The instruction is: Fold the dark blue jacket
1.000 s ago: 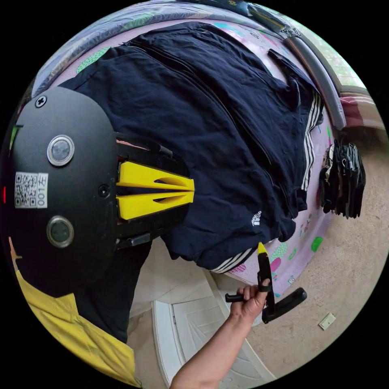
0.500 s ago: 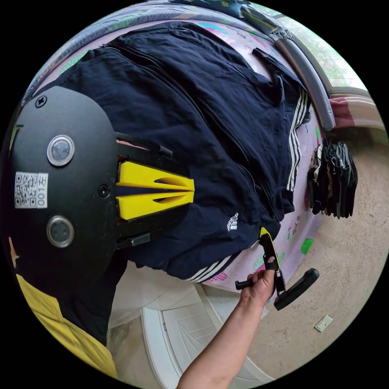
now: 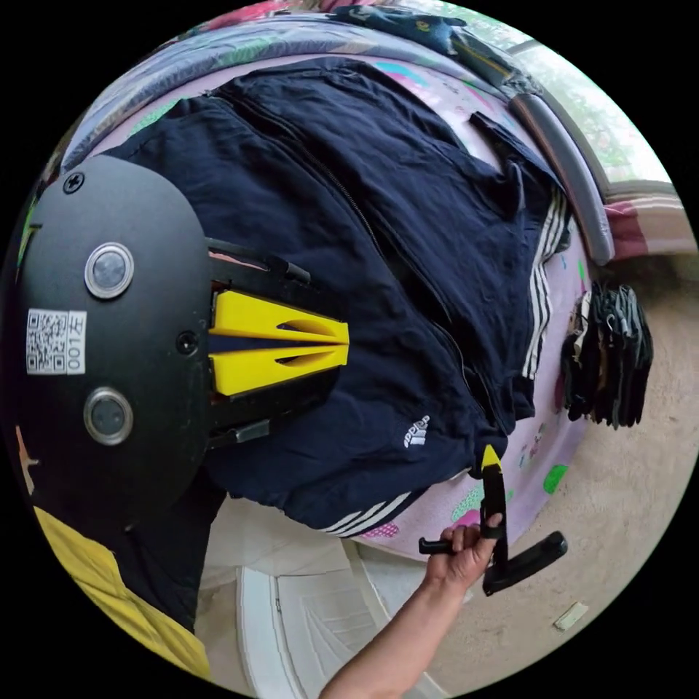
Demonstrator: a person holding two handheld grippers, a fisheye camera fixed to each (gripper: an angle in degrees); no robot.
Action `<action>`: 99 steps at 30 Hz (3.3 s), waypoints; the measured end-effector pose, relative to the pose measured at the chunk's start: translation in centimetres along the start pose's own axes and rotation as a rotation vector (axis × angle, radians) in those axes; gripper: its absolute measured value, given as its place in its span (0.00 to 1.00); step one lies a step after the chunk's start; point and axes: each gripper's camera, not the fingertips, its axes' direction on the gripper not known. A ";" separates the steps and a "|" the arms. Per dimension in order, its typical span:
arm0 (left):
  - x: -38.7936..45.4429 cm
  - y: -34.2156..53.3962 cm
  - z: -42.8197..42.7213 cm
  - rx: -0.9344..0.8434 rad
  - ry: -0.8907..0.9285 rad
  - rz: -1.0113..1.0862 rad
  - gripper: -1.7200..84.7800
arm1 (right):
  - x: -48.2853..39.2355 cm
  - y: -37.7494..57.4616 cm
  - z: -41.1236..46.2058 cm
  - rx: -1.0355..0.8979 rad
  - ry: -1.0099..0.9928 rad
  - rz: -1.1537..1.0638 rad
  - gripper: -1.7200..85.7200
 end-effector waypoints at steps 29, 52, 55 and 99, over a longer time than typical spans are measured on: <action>-24.7 -6.9 -23.8 0.306 0.215 -0.481 0.02 | -13.7 -10.0 -17.1 0.141 -0.184 -0.325 0.03; -66.9 -19.5 -15.4 0.538 0.728 -0.914 0.01 | -41.5 -31.8 10.1 -0.133 0.644 -1.173 0.09; -68.1 -18.9 -14.7 0.526 0.715 -0.921 0.01 | -42.8 -32.5 12.5 -0.112 0.741 -1.242 0.09; -25.1 -32.0 -23.4 0.694 0.251 0.427 0.01 | -15.8 -47.3 -30.0 -0.064 -0.337 -0.782 0.04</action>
